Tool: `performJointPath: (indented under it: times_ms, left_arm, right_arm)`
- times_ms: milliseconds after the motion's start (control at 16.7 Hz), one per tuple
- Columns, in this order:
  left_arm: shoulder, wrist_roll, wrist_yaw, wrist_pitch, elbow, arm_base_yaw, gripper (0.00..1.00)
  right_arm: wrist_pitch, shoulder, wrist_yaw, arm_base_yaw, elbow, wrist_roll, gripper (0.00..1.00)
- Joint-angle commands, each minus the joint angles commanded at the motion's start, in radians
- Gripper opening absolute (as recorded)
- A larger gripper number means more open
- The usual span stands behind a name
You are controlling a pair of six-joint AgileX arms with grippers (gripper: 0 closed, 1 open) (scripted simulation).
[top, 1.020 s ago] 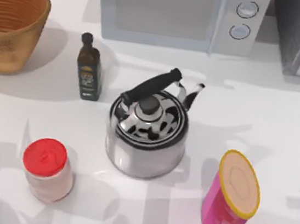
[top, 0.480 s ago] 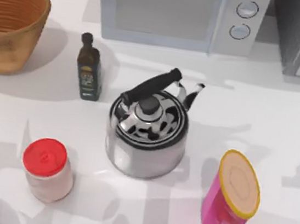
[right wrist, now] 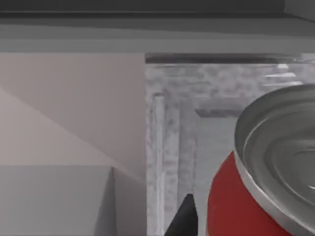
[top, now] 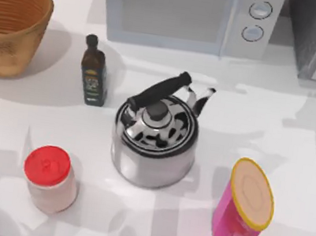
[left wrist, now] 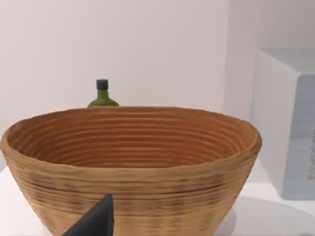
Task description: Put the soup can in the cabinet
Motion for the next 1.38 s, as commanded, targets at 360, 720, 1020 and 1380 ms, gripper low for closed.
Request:
performJointPath:
  times_ms: [360, 720, 1020, 1380]
  left_arm:
    - [0.0, 0.0, 0.0, 0.0, 0.0, 0.0, 1.0]
    - [0.0, 0.0, 0.0, 0.0, 0.0, 0.0, 1.0]
    - [0.0, 0.0, 0.0, 0.0, 0.0, 0.0, 1.0]
    - [0.0, 0.0, 0.0, 0.0, 0.0, 0.0, 1.0]
  right_arm:
    - [-0.114, 0.356, 0.05, 0.051, 0.46, 0.006, 0.0]
    - [-0.17, 0.526, 0.077, 0.071, 0.68, 0.01, 0.0]
    - [-0.17, 0.525, 0.076, 0.067, 0.678, 0.012, 0.0]
    - [-0.209, 0.653, 0.06, 0.061, 0.845, 0.01, 0.0]
